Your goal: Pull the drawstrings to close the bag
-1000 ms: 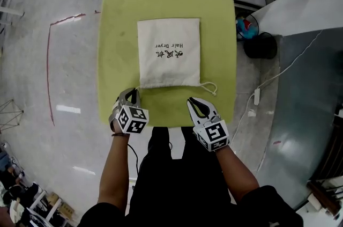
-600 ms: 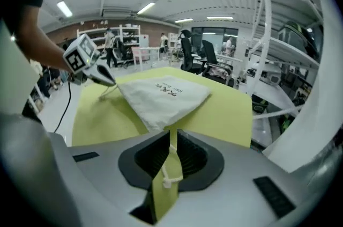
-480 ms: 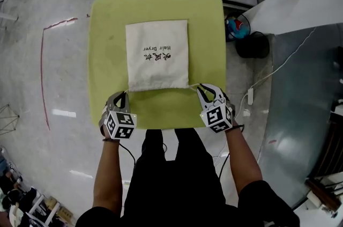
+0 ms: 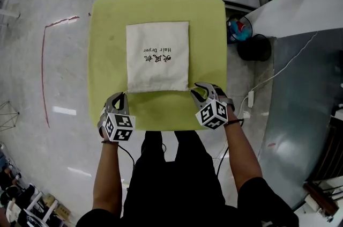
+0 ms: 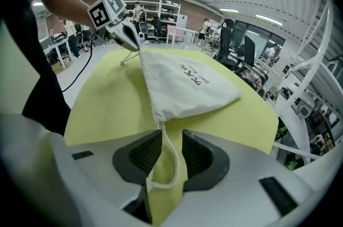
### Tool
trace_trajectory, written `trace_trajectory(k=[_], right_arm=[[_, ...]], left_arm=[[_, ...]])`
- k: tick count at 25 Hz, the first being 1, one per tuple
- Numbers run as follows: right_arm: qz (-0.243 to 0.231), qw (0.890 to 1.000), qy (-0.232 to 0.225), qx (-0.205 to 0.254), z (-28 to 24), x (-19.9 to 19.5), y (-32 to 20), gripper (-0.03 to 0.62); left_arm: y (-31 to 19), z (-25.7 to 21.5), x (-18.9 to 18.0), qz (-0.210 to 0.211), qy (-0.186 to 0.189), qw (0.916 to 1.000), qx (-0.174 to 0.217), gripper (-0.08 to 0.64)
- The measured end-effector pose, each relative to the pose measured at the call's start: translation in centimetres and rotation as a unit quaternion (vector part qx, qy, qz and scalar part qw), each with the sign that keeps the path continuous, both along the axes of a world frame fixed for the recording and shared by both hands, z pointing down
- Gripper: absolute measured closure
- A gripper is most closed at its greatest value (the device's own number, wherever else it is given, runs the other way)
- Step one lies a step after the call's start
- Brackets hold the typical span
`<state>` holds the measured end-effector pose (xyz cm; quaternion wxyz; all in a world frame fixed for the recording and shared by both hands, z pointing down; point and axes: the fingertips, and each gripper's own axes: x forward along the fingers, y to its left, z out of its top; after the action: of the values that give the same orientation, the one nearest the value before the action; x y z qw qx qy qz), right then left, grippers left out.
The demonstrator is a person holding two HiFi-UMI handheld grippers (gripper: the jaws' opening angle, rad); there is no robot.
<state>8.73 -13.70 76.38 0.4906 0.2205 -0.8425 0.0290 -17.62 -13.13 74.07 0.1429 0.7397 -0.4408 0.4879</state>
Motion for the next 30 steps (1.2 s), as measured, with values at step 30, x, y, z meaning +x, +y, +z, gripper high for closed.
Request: trace_trajectory(k=[30], right_arm=[[-0.058,0.997,0.025,-0.048,0.9,-1.3,-0.2,0.583]], left_arm=[[-0.3,-1.0,0.1,-0.008,0.019,0.9998,0.006,0.555]])
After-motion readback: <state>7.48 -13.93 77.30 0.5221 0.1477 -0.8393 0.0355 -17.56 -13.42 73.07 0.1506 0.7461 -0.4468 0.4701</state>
